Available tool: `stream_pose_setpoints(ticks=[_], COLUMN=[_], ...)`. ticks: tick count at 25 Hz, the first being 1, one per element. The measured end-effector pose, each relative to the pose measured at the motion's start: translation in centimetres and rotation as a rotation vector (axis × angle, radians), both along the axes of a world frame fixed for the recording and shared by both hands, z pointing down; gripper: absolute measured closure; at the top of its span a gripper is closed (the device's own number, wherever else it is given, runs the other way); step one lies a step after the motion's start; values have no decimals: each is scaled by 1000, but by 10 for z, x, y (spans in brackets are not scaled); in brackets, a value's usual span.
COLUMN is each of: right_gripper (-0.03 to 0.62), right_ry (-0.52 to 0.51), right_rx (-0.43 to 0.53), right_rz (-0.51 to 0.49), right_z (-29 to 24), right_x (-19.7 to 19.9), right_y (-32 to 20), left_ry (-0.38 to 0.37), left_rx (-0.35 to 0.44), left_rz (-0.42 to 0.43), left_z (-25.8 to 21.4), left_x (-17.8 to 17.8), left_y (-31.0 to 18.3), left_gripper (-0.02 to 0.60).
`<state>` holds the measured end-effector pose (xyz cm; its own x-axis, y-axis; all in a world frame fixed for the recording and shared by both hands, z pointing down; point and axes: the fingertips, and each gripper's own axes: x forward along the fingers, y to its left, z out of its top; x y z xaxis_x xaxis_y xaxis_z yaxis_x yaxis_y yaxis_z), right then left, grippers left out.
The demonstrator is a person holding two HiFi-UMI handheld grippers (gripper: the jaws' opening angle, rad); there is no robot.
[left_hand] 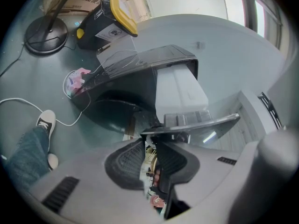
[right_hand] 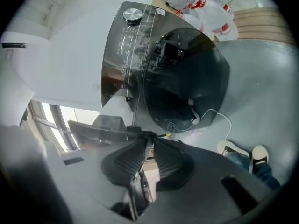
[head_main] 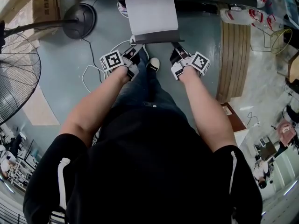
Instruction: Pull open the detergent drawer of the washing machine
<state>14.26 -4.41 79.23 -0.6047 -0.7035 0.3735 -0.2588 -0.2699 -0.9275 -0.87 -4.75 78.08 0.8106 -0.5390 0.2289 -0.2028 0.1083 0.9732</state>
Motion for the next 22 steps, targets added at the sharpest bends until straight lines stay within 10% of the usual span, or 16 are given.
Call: stream_pose_setpoints(ticks=[22], right_gripper=[536], right_ry=[-13], right_rx=[-12], right_rz=[-4], right_z=[1], right_x=[5], right_y=[38], left_ry=[-147], left_rx=[-10], left_rz=[67], left_z=[17], left_x=[-6], left_y=[48], left_gripper=[521])
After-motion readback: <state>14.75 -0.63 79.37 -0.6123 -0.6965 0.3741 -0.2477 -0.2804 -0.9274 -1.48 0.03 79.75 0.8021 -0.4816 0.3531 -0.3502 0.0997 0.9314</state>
